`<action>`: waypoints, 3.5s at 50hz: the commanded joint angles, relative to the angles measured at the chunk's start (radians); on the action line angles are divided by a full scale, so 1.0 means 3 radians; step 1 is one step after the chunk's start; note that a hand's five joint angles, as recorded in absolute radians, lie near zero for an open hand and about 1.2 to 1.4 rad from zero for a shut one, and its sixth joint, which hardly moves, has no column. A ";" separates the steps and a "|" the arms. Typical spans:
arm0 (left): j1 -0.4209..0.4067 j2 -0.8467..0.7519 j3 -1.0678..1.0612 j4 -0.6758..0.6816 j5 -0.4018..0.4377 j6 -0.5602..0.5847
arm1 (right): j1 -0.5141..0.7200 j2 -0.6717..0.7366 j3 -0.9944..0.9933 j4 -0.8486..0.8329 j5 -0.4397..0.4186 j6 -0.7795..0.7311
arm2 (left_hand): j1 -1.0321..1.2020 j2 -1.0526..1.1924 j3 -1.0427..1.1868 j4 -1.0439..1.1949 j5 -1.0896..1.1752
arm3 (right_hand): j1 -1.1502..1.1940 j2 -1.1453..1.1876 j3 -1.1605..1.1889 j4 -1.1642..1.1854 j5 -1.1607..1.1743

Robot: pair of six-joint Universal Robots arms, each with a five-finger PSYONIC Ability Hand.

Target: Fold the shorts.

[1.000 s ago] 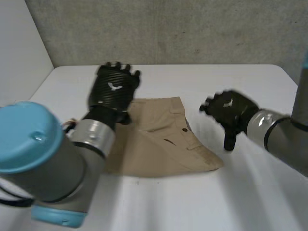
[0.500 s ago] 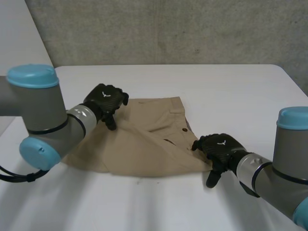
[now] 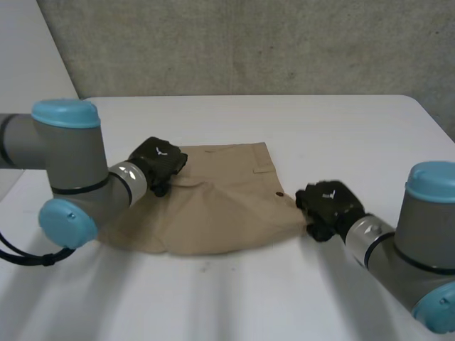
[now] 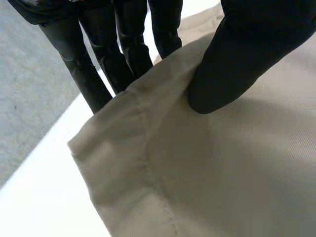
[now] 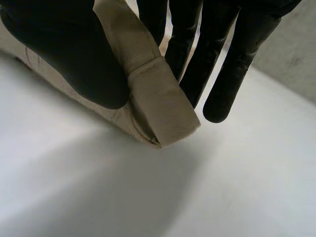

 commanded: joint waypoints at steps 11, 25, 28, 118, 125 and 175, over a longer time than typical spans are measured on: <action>-0.0019 0.2182 -0.0015 0.0009 -0.0168 -0.0537 | -0.0057 -0.1251 -0.1957 0.1796 0.0001 -0.0355 | 0.0861 0.0673 0.0703 0.0663 0.0859 | 0.1505 0.0736 0.0777 0.0699 0.0848; 0.0058 0.1412 0.0057 -0.0395 -0.0188 -0.0619 | 0.0178 -0.0469 -0.2541 0.2427 0.0364 -0.1015 | 0.0861 0.0673 0.0703 0.0663 0.0859 | 0.1505 0.0736 0.0777 0.0699 0.0848; 0.0109 0.0968 0.0210 -0.0379 -0.0198 -0.0625 | 0.0199 -0.0143 -0.2551 0.2330 0.0400 -0.1015 | 0.0861 0.0673 0.0703 0.0663 0.0859 | 0.1505 0.0736 0.0777 0.0699 0.0848; -0.0571 0.1890 -0.2505 -0.1279 -0.0541 -0.0405 | -0.0031 -0.0918 0.0343 0.2329 0.0610 -0.2058 | 0.0861 0.0673 0.0703 0.0663 0.0859 | 0.1505 0.0736 0.0777 0.0699 0.0848; -0.0341 0.1937 -0.2051 -0.1234 -0.0484 -0.0303 | -0.0123 -0.1005 0.0256 0.2350 0.0303 -0.2038 | 0.0861 0.0673 0.0703 0.0663 0.0859 | 0.1505 0.0736 0.0777 0.0699 0.0848; -0.0591 -0.0626 -0.0013 0.2602 -0.0822 0.0398 | -0.0128 0.0038 -0.0583 -0.0346 0.1045 -0.0514 | -0.3211 -0.3400 -0.3369 -0.3409 -0.3213 | -0.2567 -0.3336 -0.3295 -0.3374 -0.3224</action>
